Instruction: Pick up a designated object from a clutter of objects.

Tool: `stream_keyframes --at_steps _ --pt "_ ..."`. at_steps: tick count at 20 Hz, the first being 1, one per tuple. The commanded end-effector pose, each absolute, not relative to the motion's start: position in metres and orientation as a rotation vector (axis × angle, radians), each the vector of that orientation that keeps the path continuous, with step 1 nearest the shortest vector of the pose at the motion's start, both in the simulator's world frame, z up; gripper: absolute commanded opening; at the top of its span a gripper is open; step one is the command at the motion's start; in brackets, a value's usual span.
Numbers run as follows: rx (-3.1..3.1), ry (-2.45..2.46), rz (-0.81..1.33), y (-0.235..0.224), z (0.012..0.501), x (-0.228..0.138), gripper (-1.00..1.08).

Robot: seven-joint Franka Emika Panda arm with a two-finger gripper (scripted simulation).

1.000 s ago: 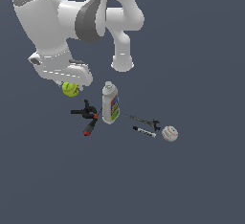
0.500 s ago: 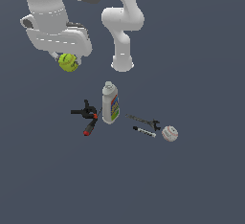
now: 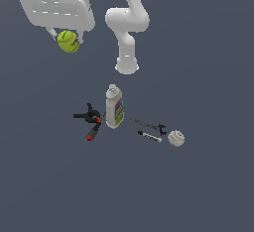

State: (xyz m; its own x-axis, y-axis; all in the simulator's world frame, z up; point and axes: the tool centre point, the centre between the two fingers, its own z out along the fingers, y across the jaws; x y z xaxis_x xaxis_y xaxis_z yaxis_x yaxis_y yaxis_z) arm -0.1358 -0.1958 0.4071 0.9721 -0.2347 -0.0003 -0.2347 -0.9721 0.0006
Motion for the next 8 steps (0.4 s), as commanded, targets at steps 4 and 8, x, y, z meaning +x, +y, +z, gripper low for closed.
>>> stream_keyframes --at_steps 4,8 --pt "3.119 -0.37 0.0 -0.194 0.426 -0.144 -1.0" --pt "3.119 -0.37 0.0 -0.194 0.43 -0.145 -1.0"
